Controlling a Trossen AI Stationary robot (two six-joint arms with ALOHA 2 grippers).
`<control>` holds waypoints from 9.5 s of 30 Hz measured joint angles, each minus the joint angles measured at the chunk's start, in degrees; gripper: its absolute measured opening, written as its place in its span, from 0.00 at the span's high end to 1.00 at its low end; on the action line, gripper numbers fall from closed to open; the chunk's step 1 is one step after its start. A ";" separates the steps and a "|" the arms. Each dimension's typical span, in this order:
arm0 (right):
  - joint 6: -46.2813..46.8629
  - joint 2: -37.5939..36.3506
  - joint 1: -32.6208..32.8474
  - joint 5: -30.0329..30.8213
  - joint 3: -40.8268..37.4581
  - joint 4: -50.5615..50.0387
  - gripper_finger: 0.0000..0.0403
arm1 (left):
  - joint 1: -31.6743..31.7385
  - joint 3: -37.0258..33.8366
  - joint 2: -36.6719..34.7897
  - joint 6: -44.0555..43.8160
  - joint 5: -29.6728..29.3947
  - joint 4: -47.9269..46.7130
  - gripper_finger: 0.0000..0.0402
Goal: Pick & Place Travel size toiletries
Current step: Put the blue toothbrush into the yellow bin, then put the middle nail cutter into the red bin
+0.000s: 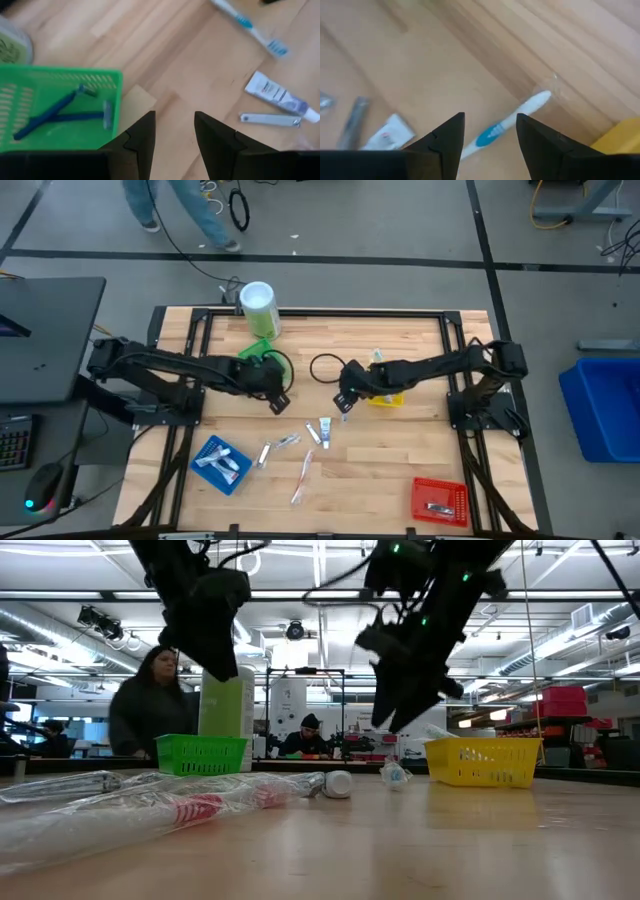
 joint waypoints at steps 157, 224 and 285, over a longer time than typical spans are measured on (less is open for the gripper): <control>-24.33 -30.99 16.51 -15.94 -27.87 36.30 0.52 | -13.69 -27.82 -7.10 9.13 9.44 47.83 0.58; -30.04 -15.04 13.75 -3.38 -27.87 57.97 0.39 | -9.08 -2.49 15.88 23.83 8.09 52.13 0.85; 19.57 -38.26 37.48 -48.84 -27.87 7.18 0.84 | -8.64 -2.47 16.26 19.00 -6.06 51.53 0.57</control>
